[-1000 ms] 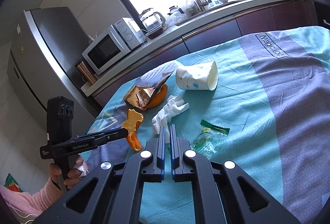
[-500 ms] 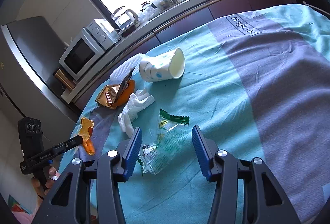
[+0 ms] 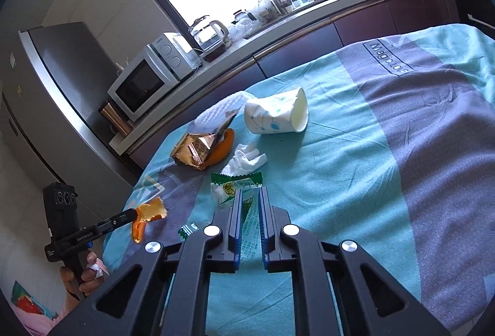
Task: Collect trash
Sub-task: 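Lift the orange peel and green wrapper and carry both toward the teal bin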
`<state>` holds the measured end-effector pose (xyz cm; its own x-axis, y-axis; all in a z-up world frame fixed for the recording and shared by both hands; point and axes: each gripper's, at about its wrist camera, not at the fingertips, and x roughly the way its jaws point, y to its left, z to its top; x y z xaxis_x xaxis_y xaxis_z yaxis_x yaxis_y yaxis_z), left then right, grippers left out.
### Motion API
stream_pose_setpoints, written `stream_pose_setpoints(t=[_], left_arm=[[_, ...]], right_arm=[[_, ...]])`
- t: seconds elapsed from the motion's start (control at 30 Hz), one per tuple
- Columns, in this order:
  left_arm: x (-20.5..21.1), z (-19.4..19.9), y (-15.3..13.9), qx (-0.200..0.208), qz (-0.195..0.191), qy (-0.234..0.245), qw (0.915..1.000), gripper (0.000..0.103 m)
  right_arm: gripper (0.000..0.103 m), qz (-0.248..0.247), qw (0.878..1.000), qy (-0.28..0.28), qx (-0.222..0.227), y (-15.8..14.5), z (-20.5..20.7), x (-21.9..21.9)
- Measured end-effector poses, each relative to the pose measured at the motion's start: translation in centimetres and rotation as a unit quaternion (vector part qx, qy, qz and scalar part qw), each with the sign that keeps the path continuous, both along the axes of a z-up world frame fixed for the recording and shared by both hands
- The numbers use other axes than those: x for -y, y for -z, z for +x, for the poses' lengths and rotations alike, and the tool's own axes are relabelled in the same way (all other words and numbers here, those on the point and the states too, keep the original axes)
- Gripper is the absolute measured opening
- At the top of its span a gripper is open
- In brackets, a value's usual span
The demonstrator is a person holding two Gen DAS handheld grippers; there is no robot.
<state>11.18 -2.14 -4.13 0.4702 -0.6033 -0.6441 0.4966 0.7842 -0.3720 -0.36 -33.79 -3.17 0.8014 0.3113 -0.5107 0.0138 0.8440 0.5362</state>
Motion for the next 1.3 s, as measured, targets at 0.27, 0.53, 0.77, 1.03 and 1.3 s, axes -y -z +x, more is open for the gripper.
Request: stream_pose_setpoints(t=[0.27, 0.53, 0.77, 1.03, 1.3], left_arm=[[-2.5, -0.8, -0.6, 0.010, -0.002, -0.015, 0.9998, 0.013], [-4.3, -1.1, 1.5, -0.021, 0.030, -0.020, 0.9991, 0.032], [-4.4, -1.2, 3.0, -0.033, 0.040, -0.016, 0.9985, 0.037], [-4.8, -1.6, 2.7, -0.021, 0.031, -0.026, 0.9990, 0.013], [-7.8, -2.3, 1.2, -0.001, 0.019, -0.059, 0.9981, 0.011]], right_arm=[[0.009, -0.003, 0.998, -0.062, 0.025, -1.9, 1.8, -4.4], [0.009, 0.003, 0.992, -0.126, 0.010, -0.9, 4.1, -9.5], [0.009, 0.006, 0.986, -0.164, -0.009, 0.2, 5.5, -12.6], [0.009, 0.006, 0.982, -0.189, -0.011, 0.0, 6.6, -14.6], [0.009, 0.001, 0.975, -0.223, -0.001, -0.9, 8.2, -17.2]])
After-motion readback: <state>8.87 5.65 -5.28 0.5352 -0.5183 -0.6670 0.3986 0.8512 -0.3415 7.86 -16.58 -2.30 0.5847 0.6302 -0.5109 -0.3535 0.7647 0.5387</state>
